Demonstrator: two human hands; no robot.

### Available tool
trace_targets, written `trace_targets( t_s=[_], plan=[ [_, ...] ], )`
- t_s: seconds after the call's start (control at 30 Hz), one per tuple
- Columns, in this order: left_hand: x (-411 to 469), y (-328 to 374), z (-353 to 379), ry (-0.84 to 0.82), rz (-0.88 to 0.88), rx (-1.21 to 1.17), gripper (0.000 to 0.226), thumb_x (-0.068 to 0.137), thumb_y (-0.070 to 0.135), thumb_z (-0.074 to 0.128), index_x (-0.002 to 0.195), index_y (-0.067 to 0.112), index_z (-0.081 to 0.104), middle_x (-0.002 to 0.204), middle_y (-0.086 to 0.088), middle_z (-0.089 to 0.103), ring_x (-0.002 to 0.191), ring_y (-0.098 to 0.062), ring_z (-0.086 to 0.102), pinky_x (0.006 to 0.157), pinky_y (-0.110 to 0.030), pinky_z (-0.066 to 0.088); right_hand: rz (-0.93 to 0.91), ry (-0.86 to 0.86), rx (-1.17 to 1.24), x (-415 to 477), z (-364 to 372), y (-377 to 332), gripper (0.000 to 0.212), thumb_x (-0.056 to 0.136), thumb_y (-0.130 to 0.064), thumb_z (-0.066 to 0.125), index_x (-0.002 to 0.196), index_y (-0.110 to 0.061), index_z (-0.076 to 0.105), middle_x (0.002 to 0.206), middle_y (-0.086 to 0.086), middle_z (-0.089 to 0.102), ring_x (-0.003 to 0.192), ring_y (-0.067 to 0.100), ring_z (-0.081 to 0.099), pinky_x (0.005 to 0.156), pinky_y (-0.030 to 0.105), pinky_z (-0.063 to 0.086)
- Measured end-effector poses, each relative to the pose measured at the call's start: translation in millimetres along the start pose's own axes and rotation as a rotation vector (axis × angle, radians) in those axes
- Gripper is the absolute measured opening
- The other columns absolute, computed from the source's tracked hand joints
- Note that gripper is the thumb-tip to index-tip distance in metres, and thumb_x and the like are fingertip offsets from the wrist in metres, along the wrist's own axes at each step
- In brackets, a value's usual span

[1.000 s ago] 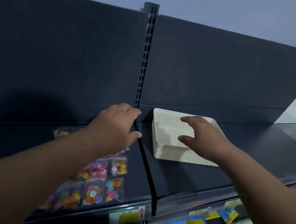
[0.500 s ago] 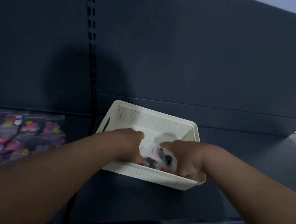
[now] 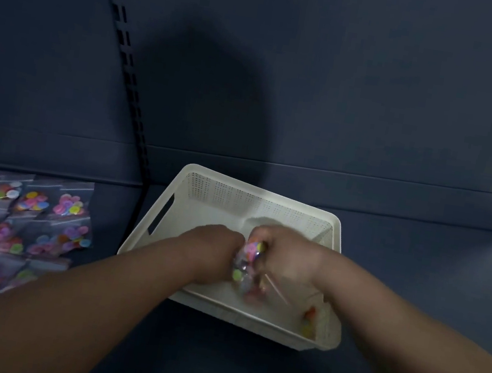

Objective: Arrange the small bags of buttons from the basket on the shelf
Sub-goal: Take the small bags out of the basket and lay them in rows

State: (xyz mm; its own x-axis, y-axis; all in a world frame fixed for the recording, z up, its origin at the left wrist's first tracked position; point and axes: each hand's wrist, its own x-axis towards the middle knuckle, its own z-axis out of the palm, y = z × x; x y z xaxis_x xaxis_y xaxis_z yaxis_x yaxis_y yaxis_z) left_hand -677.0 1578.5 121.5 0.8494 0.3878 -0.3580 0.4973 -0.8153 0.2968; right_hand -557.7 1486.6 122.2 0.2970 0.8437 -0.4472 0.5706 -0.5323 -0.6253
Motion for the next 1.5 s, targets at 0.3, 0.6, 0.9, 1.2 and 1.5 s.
trace_targets(
  t_s=[0.3, 0.6, 0.9, 1.2, 1.5],
  plan=[
    [0.7, -19.9, -27.2, 0.062, -0.134, -0.776, 0.015, 0.078, 0.015, 0.075, 0.076, 0.015, 0.060, 0.077, -0.006, 0.068, 0.069, -0.015, 0.058, 0.062, -0.028, 0.049, 0.000, -0.019, 0.612, -10.3, -37.2, -0.2, 0.021, 0.085, -0.002, 0.064, 0.079, -0.020, 0.055, 0.076, 0.001, 0.070, 0.068, 0.014, 0.069, 0.057, 0.022, 0.053],
    [-16.7, -9.6, -46.8, 0.174, -0.213, -1.110, 0.013, 0.084, 0.004, 0.065, 0.083, 0.017, 0.064, 0.079, -0.005, 0.066, 0.069, -0.015, 0.058, 0.067, -0.026, 0.050, -0.055, 0.013, 0.789, -16.6, -43.5, -6.0, 0.017, 0.086, -0.008, 0.066, 0.081, -0.021, 0.056, 0.065, 0.001, 0.064, 0.060, 0.014, 0.062, 0.054, 0.022, 0.052],
    [-37.8, -11.9, -52.3, 0.291, -0.273, -1.347, 0.011, 0.091, 0.010, 0.059, 0.083, 0.016, 0.056, 0.095, -0.012, 0.066, 0.086, -0.025, 0.064, 0.076, -0.036, 0.054, -0.111, -0.081, 0.957, -12.3, -42.2, -29.6, 0.024, 0.092, 0.006, 0.044, 0.094, -0.012, 0.059, 0.078, 0.011, 0.065, 0.064, 0.017, 0.064, 0.057, 0.024, 0.056],
    [-96.3, -49.2, -67.2, 0.311, -0.195, -1.410, 0.008, 0.091, 0.012, 0.058, 0.091, 0.018, 0.063, 0.070, 0.000, 0.063, 0.061, -0.009, 0.056, 0.061, -0.024, 0.047, -0.242, -0.002, 0.816, -20.9, -22.9, -90.2, 0.006, 0.091, -0.008, 0.058, 0.092, -0.013, 0.059, 0.069, 0.001, 0.065, 0.055, 0.009, 0.061, 0.050, 0.020, 0.048],
    [-227.2, -132.3, -64.1, 0.425, -0.130, -1.407, 0.020, 0.086, 0.010, 0.061, 0.105, 0.011, 0.064, 0.087, -0.009, 0.062, 0.079, -0.021, 0.054, 0.072, -0.030, 0.043, -0.356, -0.097, 0.403, -29.5, 72.5, -202.8, 0.012, 0.087, -0.003, 0.057, 0.100, -0.005, 0.058, 0.066, 0.005, 0.056, 0.046, 0.008, 0.050, 0.042, 0.017, 0.033]
  ],
)
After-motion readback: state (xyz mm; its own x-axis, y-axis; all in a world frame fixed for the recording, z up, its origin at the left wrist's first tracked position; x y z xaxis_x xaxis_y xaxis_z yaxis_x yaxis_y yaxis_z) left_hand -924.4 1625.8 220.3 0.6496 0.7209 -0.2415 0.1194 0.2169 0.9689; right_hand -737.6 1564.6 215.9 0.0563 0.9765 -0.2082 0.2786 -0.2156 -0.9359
